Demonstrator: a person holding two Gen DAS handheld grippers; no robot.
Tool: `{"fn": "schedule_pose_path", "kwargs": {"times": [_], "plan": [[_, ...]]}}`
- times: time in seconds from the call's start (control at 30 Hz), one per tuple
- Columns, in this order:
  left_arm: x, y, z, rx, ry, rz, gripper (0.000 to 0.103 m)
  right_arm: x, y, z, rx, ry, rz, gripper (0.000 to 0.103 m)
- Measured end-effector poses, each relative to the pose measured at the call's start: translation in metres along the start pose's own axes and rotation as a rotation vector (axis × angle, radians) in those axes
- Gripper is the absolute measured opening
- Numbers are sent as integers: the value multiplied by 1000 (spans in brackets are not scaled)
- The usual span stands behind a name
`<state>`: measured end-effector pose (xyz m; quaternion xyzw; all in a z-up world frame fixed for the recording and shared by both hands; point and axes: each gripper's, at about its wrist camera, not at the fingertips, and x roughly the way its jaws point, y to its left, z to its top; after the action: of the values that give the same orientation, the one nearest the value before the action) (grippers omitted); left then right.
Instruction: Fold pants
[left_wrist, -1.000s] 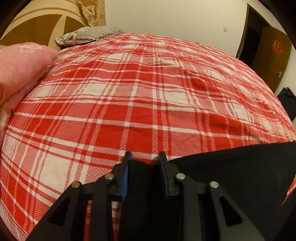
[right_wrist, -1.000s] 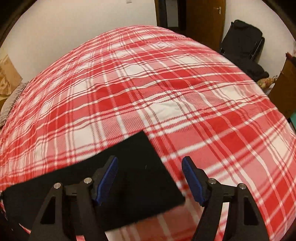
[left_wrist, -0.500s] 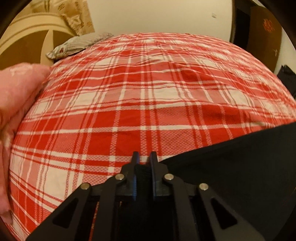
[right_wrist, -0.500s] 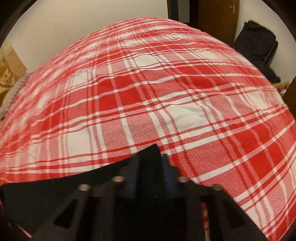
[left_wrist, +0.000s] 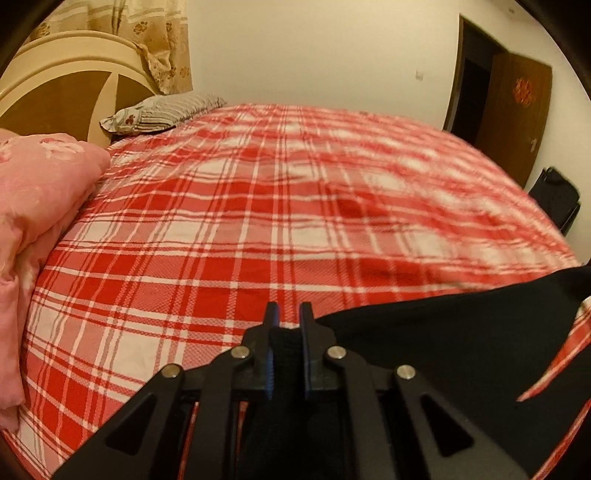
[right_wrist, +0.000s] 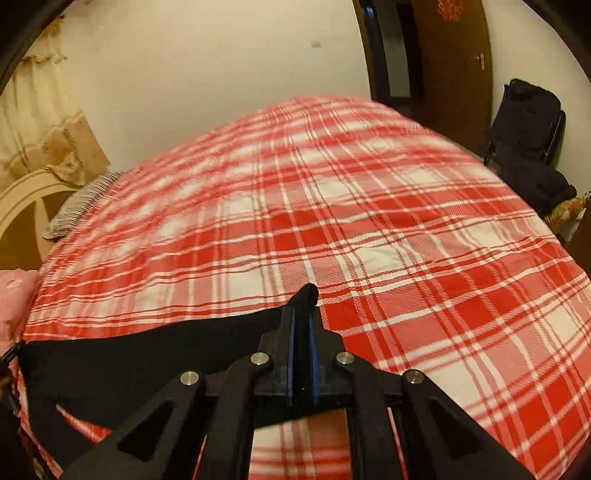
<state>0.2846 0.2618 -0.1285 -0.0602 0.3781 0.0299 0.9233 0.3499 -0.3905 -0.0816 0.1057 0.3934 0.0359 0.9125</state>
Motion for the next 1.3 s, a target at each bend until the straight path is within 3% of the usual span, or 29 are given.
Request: {"fn": "schedule_pose_path", "kwargs": {"times": [0.2,0.57,1.0,1.3], "plan": [[-29,7,-10,-56,-52,-80,11,-45,-13,-33,12,-65,43,7],[-77,27,-42,-123,-120,-176,11,-95,-46,-88,57,-98,70,6],[-94,34,-105,-149,-105,-238,11,-129,-77,-135,115,-96,51,6],[-89,29,-146,-64,-57,-200,11,-135,-90,-159,137,-65,20,7]]}}
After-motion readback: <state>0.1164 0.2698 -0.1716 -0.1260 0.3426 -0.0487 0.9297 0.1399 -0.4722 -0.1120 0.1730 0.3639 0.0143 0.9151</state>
